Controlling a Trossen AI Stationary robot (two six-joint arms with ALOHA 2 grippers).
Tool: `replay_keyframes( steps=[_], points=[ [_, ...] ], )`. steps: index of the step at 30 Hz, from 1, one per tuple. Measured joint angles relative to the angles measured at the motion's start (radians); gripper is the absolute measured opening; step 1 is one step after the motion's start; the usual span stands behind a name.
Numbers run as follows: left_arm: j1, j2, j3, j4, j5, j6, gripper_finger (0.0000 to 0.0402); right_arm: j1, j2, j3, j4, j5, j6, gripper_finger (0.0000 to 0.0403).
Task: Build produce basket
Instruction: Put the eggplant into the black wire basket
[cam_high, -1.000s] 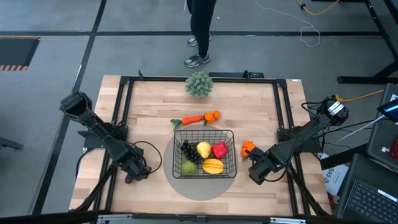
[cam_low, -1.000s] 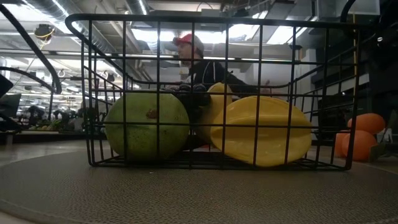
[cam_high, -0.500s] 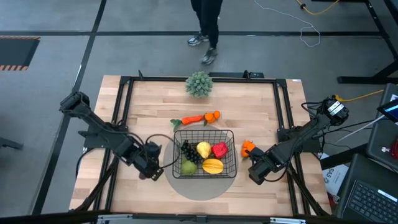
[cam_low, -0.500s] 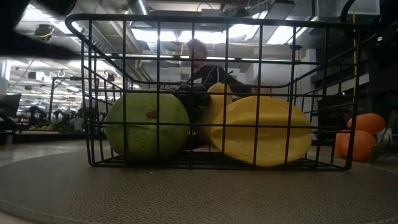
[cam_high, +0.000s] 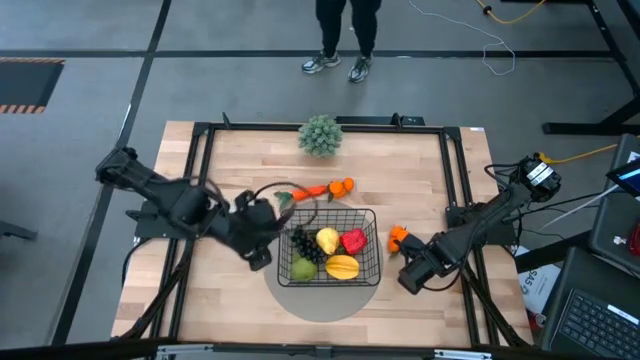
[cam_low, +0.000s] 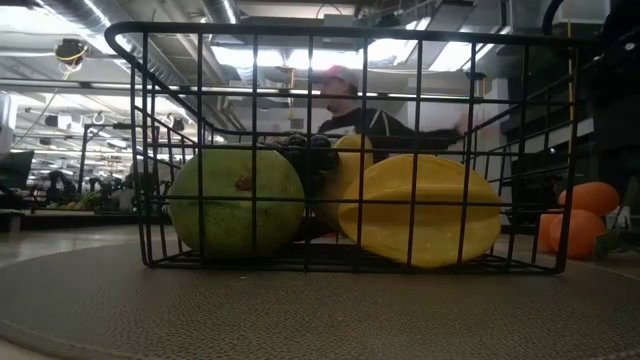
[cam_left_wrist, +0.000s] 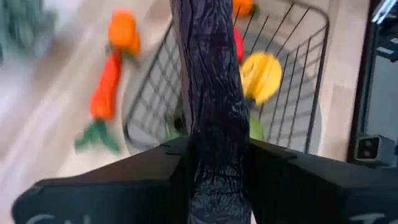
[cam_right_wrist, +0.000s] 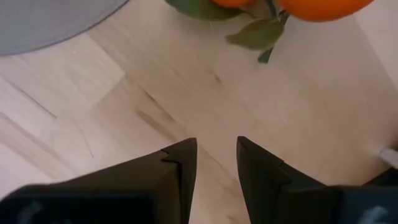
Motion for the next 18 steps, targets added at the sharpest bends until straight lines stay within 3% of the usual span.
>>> replay_keyframes(
  steps=[8,14,18],
  points=[
    [0.174,0.015,0.0,0.039,0.181,0.222,0.0078,-0.045,0.0,0.0,0.0,-0.006,0.003,0.0103],
    [0.24,0.048,0.0,0.111,0.326,0.33,0.0078,-0.086,0.0,0.0,-0.005,-0.14,0.001,0.0103],
    [0.245,0.094,0.0,0.237,0.434,0.396,0.0078,-0.093,0.0,0.0,-0.006,-0.174,0.0,0.0103]
  ],
)
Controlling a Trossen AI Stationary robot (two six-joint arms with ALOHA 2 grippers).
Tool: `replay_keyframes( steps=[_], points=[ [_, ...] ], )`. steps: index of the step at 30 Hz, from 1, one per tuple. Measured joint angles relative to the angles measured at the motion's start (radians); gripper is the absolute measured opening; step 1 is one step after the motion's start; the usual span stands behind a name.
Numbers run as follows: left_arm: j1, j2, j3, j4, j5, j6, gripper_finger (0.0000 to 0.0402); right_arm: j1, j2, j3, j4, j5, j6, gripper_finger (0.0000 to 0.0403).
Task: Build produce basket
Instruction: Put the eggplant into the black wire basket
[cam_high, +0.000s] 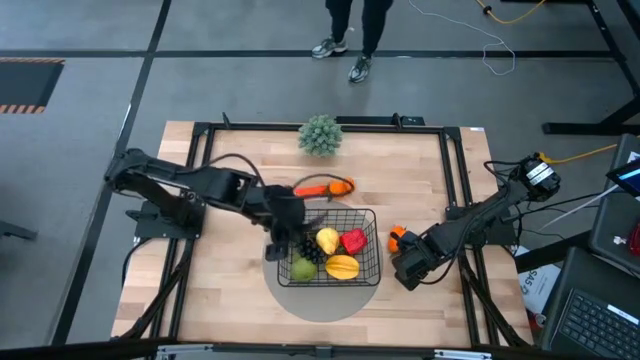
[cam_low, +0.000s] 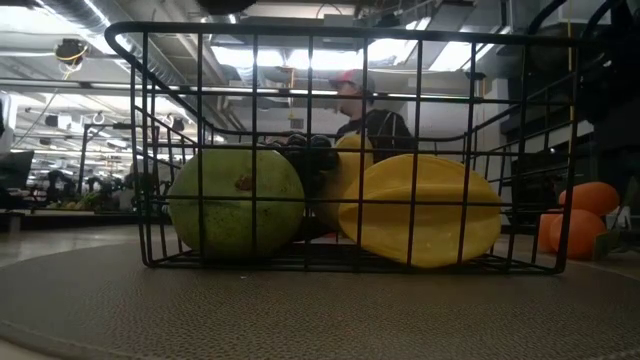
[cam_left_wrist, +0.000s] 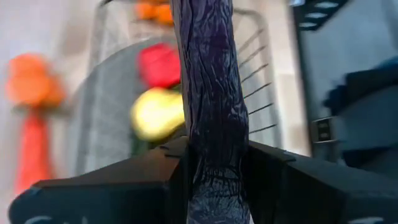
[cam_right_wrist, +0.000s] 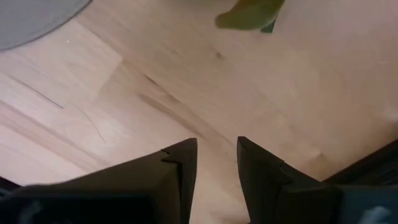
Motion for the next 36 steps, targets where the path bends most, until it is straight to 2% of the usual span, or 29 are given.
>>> replay_keyframes(
  steps=[7,16,22,31,36],
  points=[
    [-0.005,0.119,0.0,0.202,0.165,0.032,0.0078,0.0,0.0,0.0,-0.006,0.0,0.0,0.0103],
    [-0.042,0.226,0.0,0.298,0.242,0.03,0.0078,0.0,0.0,0.0,-0.008,0.0,-0.001,0.0103],
    [-0.054,0.228,0.0,0.326,0.231,0.031,0.0078,0.0,0.0,0.0,-0.007,0.008,-0.001,0.0103],
    [-0.055,0.228,0.0,0.335,0.109,0.024,0.0094,0.0,0.0,0.0,-0.001,0.033,-0.001,0.0103],
    [-0.055,0.228,0.0,0.34,0.101,0.023,0.0096,0.0,0.0,0.0,0.003,0.034,-0.001,0.0103]
  ],
)
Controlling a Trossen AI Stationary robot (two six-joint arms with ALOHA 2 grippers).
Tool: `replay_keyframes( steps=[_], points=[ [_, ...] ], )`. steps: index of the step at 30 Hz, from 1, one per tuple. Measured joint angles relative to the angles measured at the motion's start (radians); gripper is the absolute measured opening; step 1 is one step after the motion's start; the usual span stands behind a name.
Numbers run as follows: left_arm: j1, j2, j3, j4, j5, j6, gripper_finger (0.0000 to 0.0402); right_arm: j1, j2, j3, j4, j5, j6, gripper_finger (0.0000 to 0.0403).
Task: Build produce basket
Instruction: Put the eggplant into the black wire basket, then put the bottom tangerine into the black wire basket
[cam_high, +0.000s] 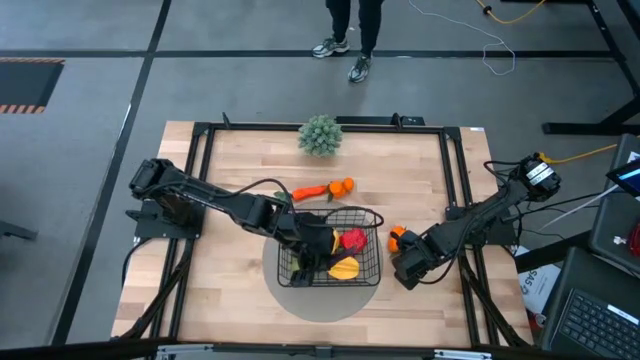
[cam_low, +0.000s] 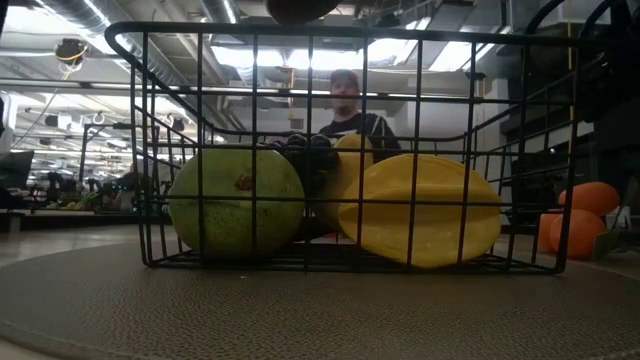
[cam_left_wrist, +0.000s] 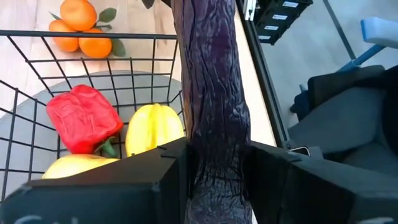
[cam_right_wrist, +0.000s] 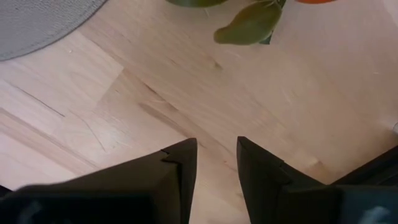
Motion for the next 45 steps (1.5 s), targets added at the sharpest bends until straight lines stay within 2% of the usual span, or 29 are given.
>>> replay_keyframes(
  steps=[10,14,21,28,32,37,40,43,45],
  points=[
    [0.001,0.0,0.0,0.001,-0.002,-0.046,0.0098,0.0,0.0,0.0,0.0,0.001,0.0,0.0103],
    [0.001,0.0,0.0,0.001,-0.003,-0.045,0.011,0.0,0.0,0.0,0.0,0.0,0.0,0.0103],
    [0.001,0.0,0.0,0.0,0.002,-0.048,0.015,0.001,0.0,0.0,-0.001,-0.1,-0.025,0.0103],
    [0.004,0.0,0.0,0.0,-0.005,-0.048,0.0155,0.0,0.0,0.0,-0.001,-0.102,-0.027,0.0103],
    [0.003,0.0,0.0,-0.002,-0.052,-0.053,0.0155,0.0,0.0,0.0,-0.002,-0.114,-0.053,0.0103],
    [0.026,-0.024,0.0,-0.056,-0.062,-0.134,0.0153,0.0,0.0,0.0,-0.005,-0.295,-0.117,0.0103],
    [0.043,-0.061,0.0,-0.105,-0.05,-0.15,0.0154,0.001,0.0,0.0,-0.004,-0.359,-0.161,0.0103],
    [0.055,-0.097,0.0,-0.142,-0.046,-0.15,0.0153,0.0,0.0,0.0,-0.011,-0.346,-0.181,0.0103],
    [0.064,-0.118,0.0,-0.165,-0.043,-0.15,0.0152,0.0,0.001,0.0,-0.016,-0.29,-0.178,0.0103]
  ],
)
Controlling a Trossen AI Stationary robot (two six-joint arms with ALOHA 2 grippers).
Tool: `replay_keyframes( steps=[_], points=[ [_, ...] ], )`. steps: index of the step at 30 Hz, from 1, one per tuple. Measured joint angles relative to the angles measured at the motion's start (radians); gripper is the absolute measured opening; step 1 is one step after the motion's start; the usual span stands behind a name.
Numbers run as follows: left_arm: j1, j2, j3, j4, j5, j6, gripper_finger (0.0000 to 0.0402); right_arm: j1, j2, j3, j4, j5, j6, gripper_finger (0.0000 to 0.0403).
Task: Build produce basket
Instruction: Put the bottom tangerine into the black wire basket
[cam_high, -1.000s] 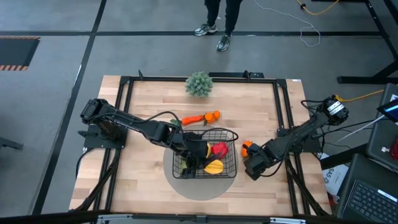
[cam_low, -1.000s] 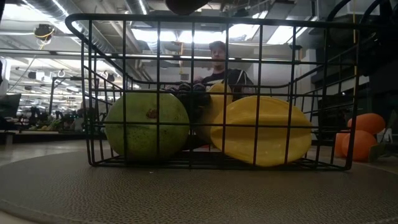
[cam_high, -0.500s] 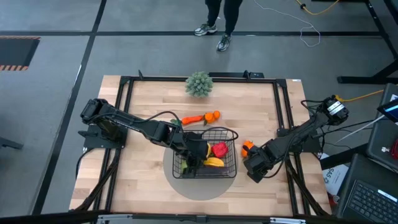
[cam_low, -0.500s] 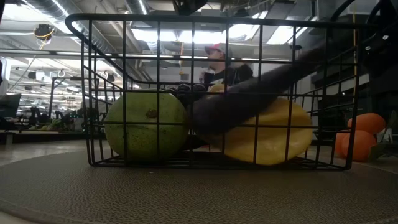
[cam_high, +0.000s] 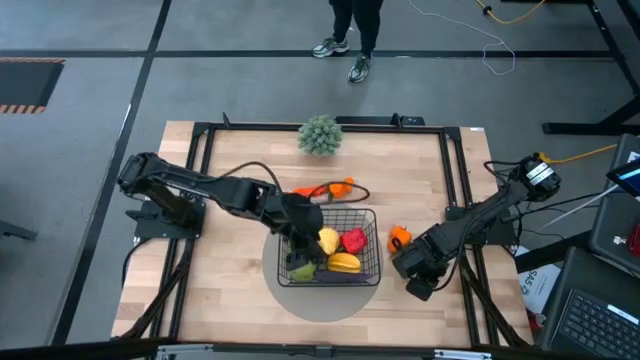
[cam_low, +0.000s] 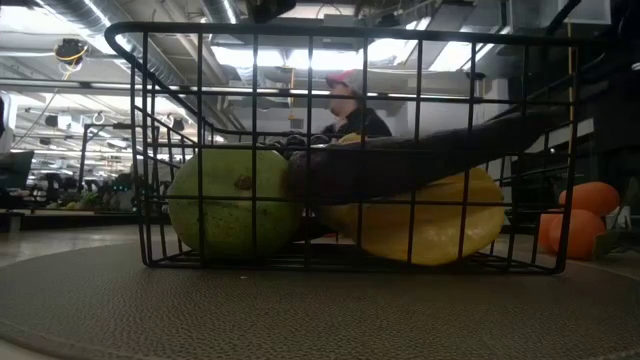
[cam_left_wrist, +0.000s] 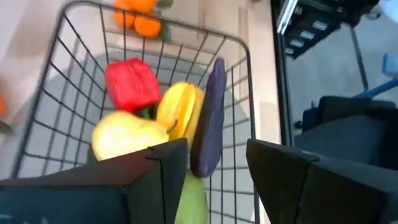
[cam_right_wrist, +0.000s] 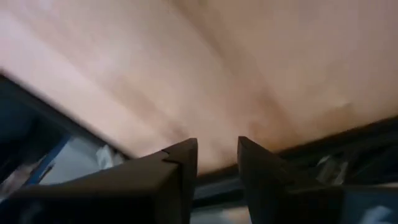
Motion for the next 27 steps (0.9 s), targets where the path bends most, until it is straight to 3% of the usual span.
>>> replay_keyframes(
  steps=[4,12,16,22,27],
  points=[
    [0.027,-0.052,0.0,-0.074,-0.004,0.0,0.0152,0.015,0.0,0.0,-0.051,0.125,0.064,0.0103],
    [0.087,-0.147,0.0,-0.254,-0.122,0.026,0.0151,0.156,0.0,0.0,-0.165,0.138,0.337,0.0103],
    [0.116,-0.17,0.0,-0.283,-0.197,0.027,0.0151,0.208,0.0,0.0,-0.174,0.307,0.49,0.0103],
    [0.167,-0.177,0.0,-0.329,-0.218,0.028,0.0151,0.22,0.0,0.0,-0.267,0.568,0.602,0.0103],
    [0.217,-0.177,0.0,-0.371,-0.219,0.028,0.0151,0.199,-0.013,0.0,-0.401,0.52,0.568,0.0103]
  ],
)
